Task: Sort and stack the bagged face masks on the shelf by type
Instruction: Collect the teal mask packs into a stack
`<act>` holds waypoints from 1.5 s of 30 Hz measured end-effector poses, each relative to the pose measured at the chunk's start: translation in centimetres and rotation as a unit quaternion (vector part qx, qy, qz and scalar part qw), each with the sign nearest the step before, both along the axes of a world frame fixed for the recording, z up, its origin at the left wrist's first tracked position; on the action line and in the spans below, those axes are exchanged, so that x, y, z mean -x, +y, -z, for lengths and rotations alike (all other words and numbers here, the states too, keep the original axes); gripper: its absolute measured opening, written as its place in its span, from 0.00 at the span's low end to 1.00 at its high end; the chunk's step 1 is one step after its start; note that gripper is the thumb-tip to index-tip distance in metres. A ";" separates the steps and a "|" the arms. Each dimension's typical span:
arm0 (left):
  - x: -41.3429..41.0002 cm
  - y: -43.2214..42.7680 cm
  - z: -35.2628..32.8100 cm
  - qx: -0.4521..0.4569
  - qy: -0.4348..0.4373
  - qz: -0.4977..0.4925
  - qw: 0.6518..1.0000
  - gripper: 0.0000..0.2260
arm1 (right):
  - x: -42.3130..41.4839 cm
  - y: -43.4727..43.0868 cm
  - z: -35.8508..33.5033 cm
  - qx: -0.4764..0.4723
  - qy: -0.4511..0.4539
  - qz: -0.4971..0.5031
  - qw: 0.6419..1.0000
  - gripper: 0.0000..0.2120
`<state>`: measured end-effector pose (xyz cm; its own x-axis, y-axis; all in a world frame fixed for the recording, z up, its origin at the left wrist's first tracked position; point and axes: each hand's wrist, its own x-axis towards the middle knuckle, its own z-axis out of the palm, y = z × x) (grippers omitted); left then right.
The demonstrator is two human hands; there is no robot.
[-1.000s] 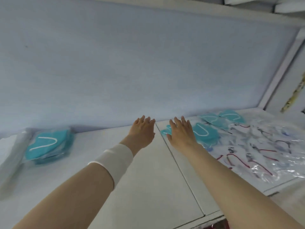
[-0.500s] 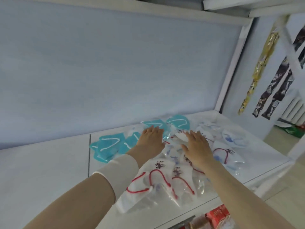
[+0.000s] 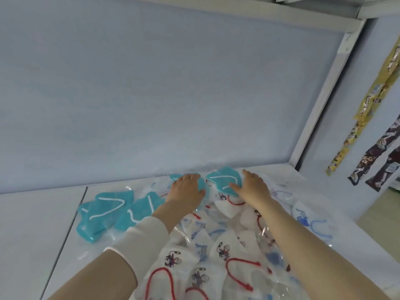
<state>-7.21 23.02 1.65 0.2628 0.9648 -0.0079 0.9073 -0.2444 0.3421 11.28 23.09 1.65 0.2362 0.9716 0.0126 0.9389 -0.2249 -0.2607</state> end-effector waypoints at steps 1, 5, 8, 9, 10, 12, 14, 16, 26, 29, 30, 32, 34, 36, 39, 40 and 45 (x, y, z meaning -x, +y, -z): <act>0.0 0.3 0.2 0.006 -0.015 -0.024 1.000 0.24 | -0.1 1.2 0.2 0.001 -0.008 -0.006 1.000 0.34; -0.4 0.6 0.7 0.009 -0.044 -0.096 0.994 0.23 | -0.4 4.1 1.4 0.003 -0.051 -0.047 0.998 0.36; -0.9 0.7 1.0 -0.002 -0.067 -0.140 0.988 0.22 | -1.2 4.8 1.8 -0.063 0.045 -0.070 0.995 0.36; -1.1 0.6 1.1 -0.003 -0.081 -0.153 0.985 0.22 | -1.6 4.9 1.6 -0.099 0.098 -0.082 0.987 0.35; -1.5 0.4 1.1 -0.003 -0.100 -0.162 0.982 0.22 | -1.9 4.9 1.2 -0.132 0.158 -0.089 0.974 0.33; -2.1 0.0 1.3 -0.006 -0.155 -0.177 0.972 0.23 | -2.6 5.1 -0.1 -0.170 0.288 -0.077 0.939 0.27; -2.8 -0.3 0.9 0.007 -0.256 -0.204 0.945 0.26 | -2.8 5.1 -1.4 -0.159 0.416 -0.062 0.893 0.19; -3.3 -0.4 0.1 0.038 -0.420 -0.230 0.877 0.23 | -1.9 4.8 -2.2 -0.108 0.514 -0.083 0.847 0.14; 7.6 -2.5 -0.6 -0.050 -0.640 -0.389 0.661 0.07 | 6.6 5.1 0.9 0.016 0.098 -0.173 0.980 0.34; 10.8 -3.4 0.4 -0.049 -0.619 -0.408 0.670 0.15 | 8.6 4.5 1.7 0.049 -0.024 -0.151 0.987 0.41; 11.5 -3.7 0.7 -0.043 -0.618 -0.406 0.672 0.16 | 9.1 4.4 1.9 0.047 -0.029 -0.136 0.989 0.42; 12.4 -4.2 1.3 -0.035 -0.620 -0.399 0.675 0.18 | 9.5 4.3 1.9 0.015 -0.002 -0.106 0.994 0.40; 13.0 -4.5 1.5 -0.024 -0.620 -0.391 0.680 0.18 | 9.2 4.4 1.7 -0.047 0.114 -0.088 0.988 0.38; 13.2 -4.4 1.5 -0.015 -0.616 -0.379 0.691 0.18 | 8.4 4.4 1.0 -0.099 0.272 -0.092 0.953 0.36; 12.3 -4.2 1.3 -0.005 -0.608 -0.357 0.709 0.18 | 6.9 4.1 -1.2 -0.148 0.458 -0.062 0.874 0.27; 11.8 -4.2 1.1 -0.001 -0.608 -0.347 0.714 0.18 | 6.5 4.0 -2.2 -0.158 0.529 -0.052 0.832 0.23; 7.7 -4.0 -0.6 0.052 -0.657 -0.266 0.704 0.16 | 9.0 1.9 -3.4 -0.087 0.545 -0.141 0.822 0.12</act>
